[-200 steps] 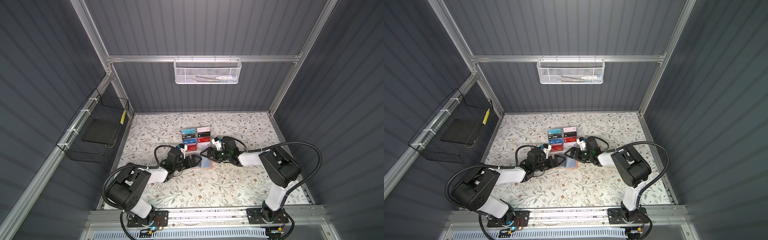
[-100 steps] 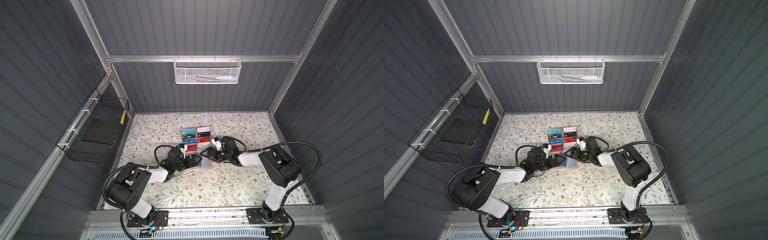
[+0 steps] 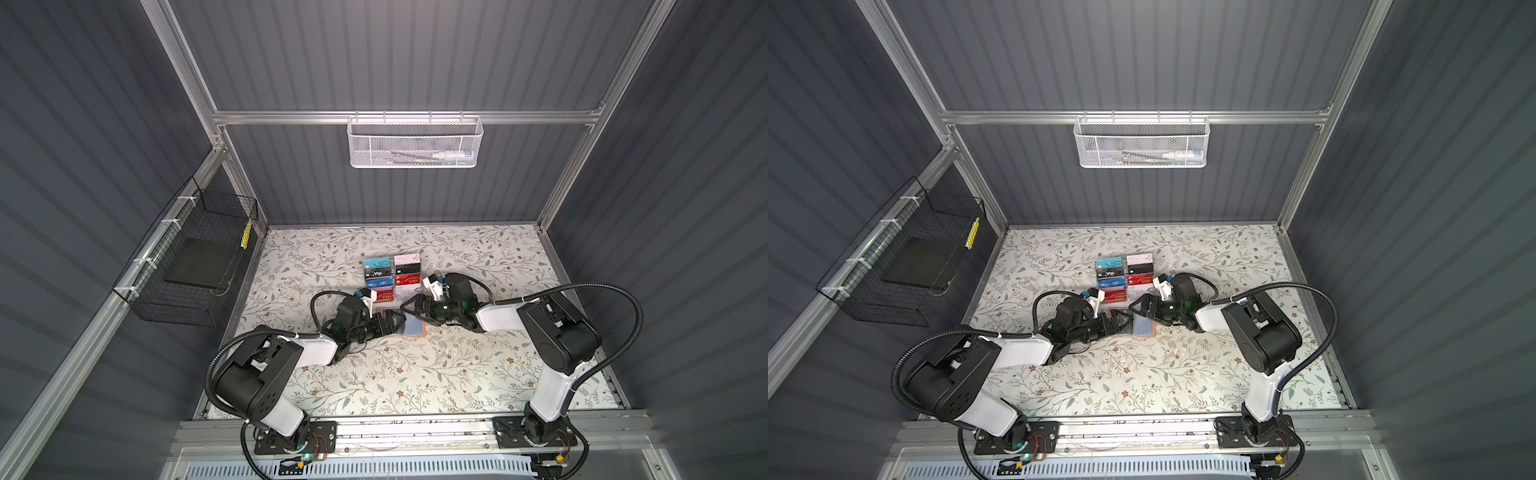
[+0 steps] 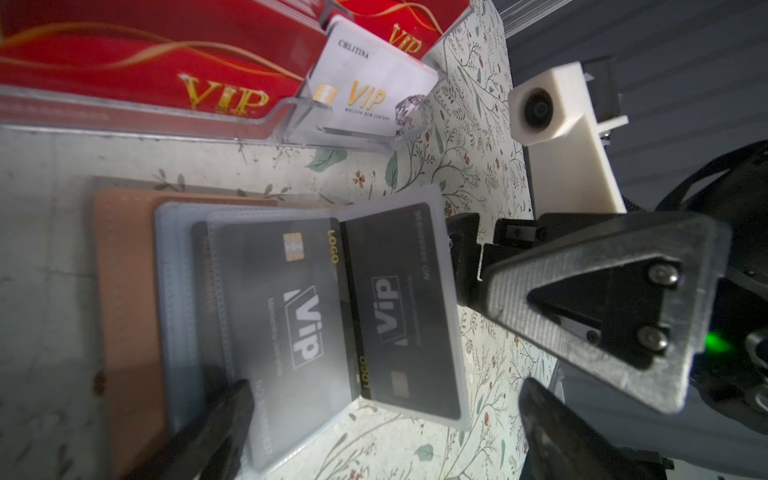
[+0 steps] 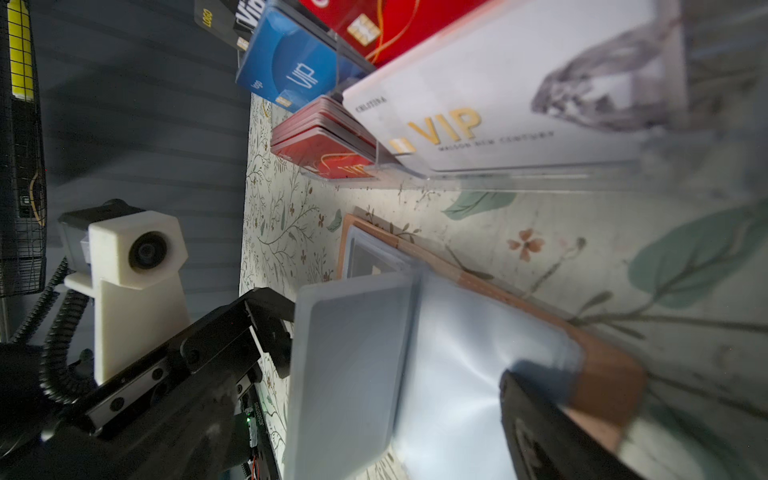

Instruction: Take the credit cards out of the card holder

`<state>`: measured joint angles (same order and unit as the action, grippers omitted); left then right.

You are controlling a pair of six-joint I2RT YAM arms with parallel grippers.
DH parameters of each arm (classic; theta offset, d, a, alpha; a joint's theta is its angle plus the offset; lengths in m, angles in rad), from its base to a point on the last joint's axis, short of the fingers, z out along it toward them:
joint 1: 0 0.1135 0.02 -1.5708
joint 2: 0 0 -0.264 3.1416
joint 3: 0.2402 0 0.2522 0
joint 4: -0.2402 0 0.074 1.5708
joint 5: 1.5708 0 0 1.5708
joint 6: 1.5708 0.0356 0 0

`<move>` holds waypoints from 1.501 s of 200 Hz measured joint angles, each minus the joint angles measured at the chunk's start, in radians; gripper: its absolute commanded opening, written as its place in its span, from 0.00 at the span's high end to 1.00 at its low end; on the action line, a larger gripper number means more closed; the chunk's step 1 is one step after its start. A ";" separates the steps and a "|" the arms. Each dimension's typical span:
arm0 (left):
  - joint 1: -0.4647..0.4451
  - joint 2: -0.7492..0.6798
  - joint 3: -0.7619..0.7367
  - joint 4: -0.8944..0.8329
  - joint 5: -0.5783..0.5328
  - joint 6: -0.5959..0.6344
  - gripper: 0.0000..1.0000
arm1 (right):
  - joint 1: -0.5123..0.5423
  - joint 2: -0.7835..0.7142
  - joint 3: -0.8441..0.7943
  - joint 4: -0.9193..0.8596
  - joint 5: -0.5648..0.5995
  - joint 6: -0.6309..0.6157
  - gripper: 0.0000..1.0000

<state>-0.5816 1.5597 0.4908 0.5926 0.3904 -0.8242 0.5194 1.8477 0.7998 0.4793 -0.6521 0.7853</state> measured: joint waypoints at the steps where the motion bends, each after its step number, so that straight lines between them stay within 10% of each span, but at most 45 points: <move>1: 0.000 0.000 0.000 0.000 0.000 0.000 0.00 | 0.000 0.000 0.000 0.000 0.000 0.000 0.01; 300: -0.042 0.046 0.000 0.120 0.022 -0.045 0.00 | -0.006 -0.121 -0.002 -0.192 0.124 -0.108 0.01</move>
<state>-0.6231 1.6054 0.4908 0.7124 0.4126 -0.8696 0.5129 1.7271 0.7975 0.2878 -0.5278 0.6773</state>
